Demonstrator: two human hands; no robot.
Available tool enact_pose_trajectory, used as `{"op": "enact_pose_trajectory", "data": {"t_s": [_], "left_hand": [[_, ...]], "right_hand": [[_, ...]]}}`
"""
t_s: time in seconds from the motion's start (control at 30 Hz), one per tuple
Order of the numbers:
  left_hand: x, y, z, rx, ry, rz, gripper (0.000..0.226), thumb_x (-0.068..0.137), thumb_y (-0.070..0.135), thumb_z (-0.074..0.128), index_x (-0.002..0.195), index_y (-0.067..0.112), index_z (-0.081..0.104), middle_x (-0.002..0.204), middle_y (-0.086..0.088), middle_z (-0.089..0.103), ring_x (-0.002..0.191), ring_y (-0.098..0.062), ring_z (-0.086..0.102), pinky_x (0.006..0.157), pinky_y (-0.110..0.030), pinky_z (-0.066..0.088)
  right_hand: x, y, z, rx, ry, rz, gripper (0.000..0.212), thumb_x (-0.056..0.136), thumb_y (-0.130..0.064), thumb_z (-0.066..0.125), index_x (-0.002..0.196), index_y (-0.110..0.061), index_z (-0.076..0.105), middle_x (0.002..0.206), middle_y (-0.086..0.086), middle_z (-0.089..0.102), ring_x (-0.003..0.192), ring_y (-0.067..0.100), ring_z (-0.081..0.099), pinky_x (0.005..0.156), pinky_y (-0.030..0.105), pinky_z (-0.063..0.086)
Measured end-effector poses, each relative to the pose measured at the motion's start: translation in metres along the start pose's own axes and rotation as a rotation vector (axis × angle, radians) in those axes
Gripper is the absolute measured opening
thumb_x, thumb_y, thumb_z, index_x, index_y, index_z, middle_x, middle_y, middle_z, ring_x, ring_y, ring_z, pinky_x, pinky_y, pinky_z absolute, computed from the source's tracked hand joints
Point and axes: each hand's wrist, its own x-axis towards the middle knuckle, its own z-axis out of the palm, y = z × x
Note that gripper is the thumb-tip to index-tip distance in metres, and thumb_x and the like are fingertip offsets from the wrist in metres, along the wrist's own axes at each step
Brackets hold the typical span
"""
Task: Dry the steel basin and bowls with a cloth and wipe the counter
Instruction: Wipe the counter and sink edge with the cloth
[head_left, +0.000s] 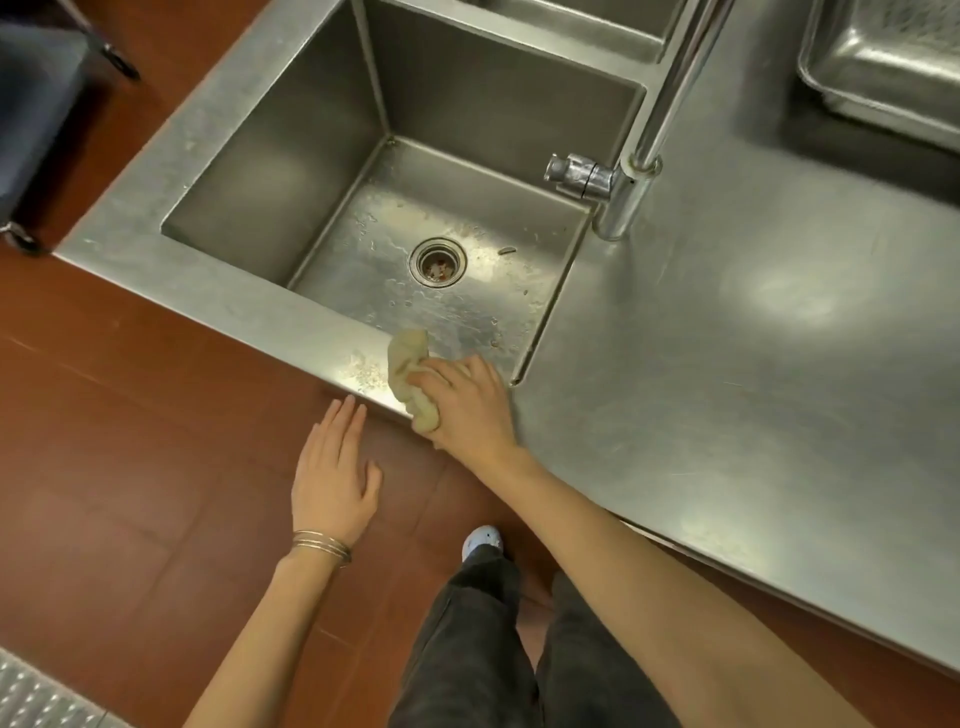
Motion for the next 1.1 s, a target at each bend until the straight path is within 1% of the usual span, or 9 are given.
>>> {"op": "enact_pose_trajectory", "data": {"t_s": [0.13,0.37,0.53,0.6,0.73,0.83,0.9,1.03,1.1], "left_hand": [[0.009,0.022,0.004,-0.04,-0.03,0.087,0.058,0.08,0.024,0.035,0.134,0.004,0.044,0.142,-0.013,0.042,0.134,-0.025,0.033,0.113,-0.036,0.02],[0.01,0.072,0.016,-0.103,-0.142,0.313,0.054,0.083,0.022,0.036,0.133,0.005,0.047,0.141,-0.01,0.044,0.134,-0.021,0.032,0.116,-0.025,0.01],[0.017,0.111,0.029,-0.103,-0.119,0.385,0.055,0.085,0.024,0.035,0.136,0.007,0.043,0.144,-0.008,0.042,0.136,-0.019,0.029,0.116,-0.03,0.013],[0.025,0.125,0.032,-0.107,-0.113,0.361,0.055,0.085,0.025,0.036,0.137,0.007,0.041,0.145,-0.009,0.04,0.137,-0.018,0.026,0.116,-0.03,0.012],[0.037,0.14,0.04,-0.096,-0.119,0.33,0.055,0.085,0.024,0.035,0.137,0.006,0.041,0.146,-0.009,0.038,0.137,-0.019,0.025,0.112,-0.035,0.019],[0.034,0.142,0.049,-0.061,-0.143,0.299,0.057,0.085,0.025,0.035,0.138,0.005,0.04,0.148,-0.009,0.033,0.138,-0.022,0.024,0.114,-0.034,0.016],[0.035,0.147,0.053,-0.053,-0.158,0.283,0.058,0.085,0.026,0.035,0.138,0.004,0.039,0.148,-0.011,0.032,0.139,-0.023,0.023,0.115,-0.033,0.012],[0.052,0.18,0.057,-0.052,-0.156,0.38,0.057,0.086,0.026,0.034,0.139,0.007,0.039,0.149,-0.007,0.032,0.138,-0.022,0.025,0.116,-0.031,0.011],[0.064,0.206,0.06,-0.062,-0.141,0.409,0.058,0.086,0.027,0.033,0.14,0.009,0.036,0.149,-0.005,0.03,0.139,-0.019,0.022,0.116,-0.03,0.009]], "right_hand": [[-0.075,0.054,-0.037,-0.072,-0.021,0.016,0.066,0.044,-0.033,0.083,0.106,-0.032,0.059,0.11,-0.011,0.065,0.079,0.025,0.054,0.07,0.031,0.044],[-0.146,0.176,-0.114,-0.338,0.168,0.357,0.036,0.073,-0.04,0.056,0.101,-0.021,0.068,0.105,0.0,0.069,0.081,0.031,0.062,0.075,0.035,0.043],[-0.042,0.2,-0.114,-0.2,0.338,0.932,0.04,0.073,-0.041,0.057,0.096,-0.009,0.063,0.096,0.015,0.064,0.082,0.039,0.059,0.072,0.041,0.044],[-0.035,0.173,-0.095,-0.202,0.279,0.825,0.04,0.073,-0.04,0.063,0.101,-0.012,0.062,0.096,0.014,0.064,0.083,0.037,0.059,0.07,0.039,0.046],[-0.085,0.132,-0.074,-0.174,0.031,0.178,0.047,0.062,-0.034,0.068,0.107,-0.025,0.063,0.113,-0.001,0.065,0.089,0.026,0.057,0.075,0.033,0.042],[-0.126,0.166,-0.11,-0.189,-0.019,0.028,0.053,0.059,-0.039,0.065,0.11,-0.031,0.056,0.113,-0.004,0.065,0.092,0.023,0.052,0.073,0.033,0.041],[-0.139,0.217,-0.146,-0.306,0.081,0.179,0.048,0.061,-0.041,0.058,0.108,-0.031,0.058,0.11,-0.002,0.064,0.093,0.027,0.054,0.075,0.036,0.042],[-0.117,0.307,-0.202,-0.285,0.315,0.993,0.068,0.065,-0.055,0.035,0.108,-0.012,0.063,0.116,0.017,0.055,0.106,0.038,0.048,0.086,0.041,0.037],[-0.1,0.309,-0.194,-0.287,0.312,1.1,0.069,0.065,-0.056,0.038,0.108,-0.006,0.06,0.111,0.023,0.057,0.1,0.04,0.052,0.082,0.042,0.04]]}}
